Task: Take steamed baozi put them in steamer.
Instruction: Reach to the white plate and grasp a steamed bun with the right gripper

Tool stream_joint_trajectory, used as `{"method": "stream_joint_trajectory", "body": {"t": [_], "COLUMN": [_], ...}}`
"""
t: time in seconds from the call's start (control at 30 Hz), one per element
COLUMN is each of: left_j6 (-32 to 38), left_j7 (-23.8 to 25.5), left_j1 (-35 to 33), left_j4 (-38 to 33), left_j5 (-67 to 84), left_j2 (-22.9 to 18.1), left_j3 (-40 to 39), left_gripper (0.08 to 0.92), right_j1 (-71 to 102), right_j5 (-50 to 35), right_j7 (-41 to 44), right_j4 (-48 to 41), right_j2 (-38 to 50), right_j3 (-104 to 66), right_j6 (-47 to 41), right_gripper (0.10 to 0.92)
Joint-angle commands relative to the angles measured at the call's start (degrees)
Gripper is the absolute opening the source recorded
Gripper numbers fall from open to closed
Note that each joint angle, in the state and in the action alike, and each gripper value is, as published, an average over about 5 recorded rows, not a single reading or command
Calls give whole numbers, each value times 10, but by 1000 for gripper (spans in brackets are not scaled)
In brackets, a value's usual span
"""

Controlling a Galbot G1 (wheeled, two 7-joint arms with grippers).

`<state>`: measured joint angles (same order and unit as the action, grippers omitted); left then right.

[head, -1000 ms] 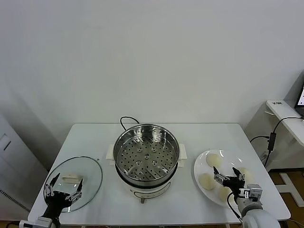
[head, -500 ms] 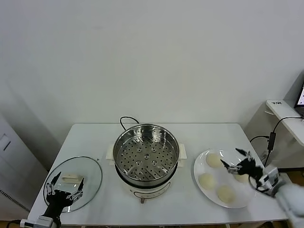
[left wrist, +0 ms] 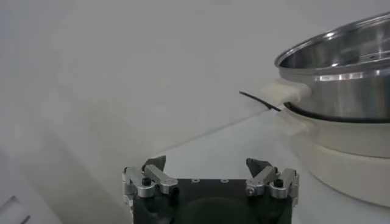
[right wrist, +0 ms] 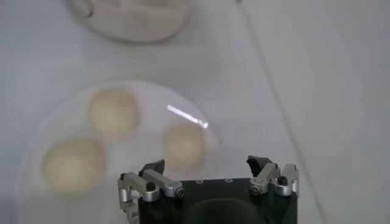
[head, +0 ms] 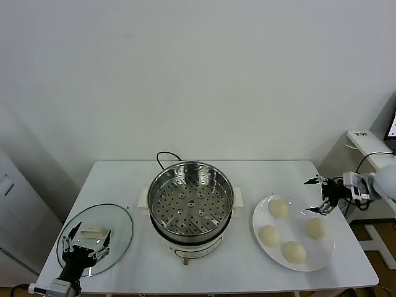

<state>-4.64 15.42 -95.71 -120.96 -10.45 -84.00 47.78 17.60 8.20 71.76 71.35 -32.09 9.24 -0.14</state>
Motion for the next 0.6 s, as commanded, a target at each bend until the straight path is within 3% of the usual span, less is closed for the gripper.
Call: {"method": "stream_joint_trajectory", "body": {"t": [0.03,0.6], "left_j6": [-1,1], "left_j7": [0,0], "left_j1": [-1,-5], "left_j4": [-1,0], "left_j5": [1,-1], "left_j2": [0,-3], "left_j3": [2,6], "left_gripper": [823,823], "right_j1": [-133,-50], "right_j5": [67,115], "right_j7": [38,-48], "right_j4": [-76,-141], "right_j2": [-73,-154], "right_j3": [180,130], "right_j6": [4,23], "right_gripper": [823,823]}}
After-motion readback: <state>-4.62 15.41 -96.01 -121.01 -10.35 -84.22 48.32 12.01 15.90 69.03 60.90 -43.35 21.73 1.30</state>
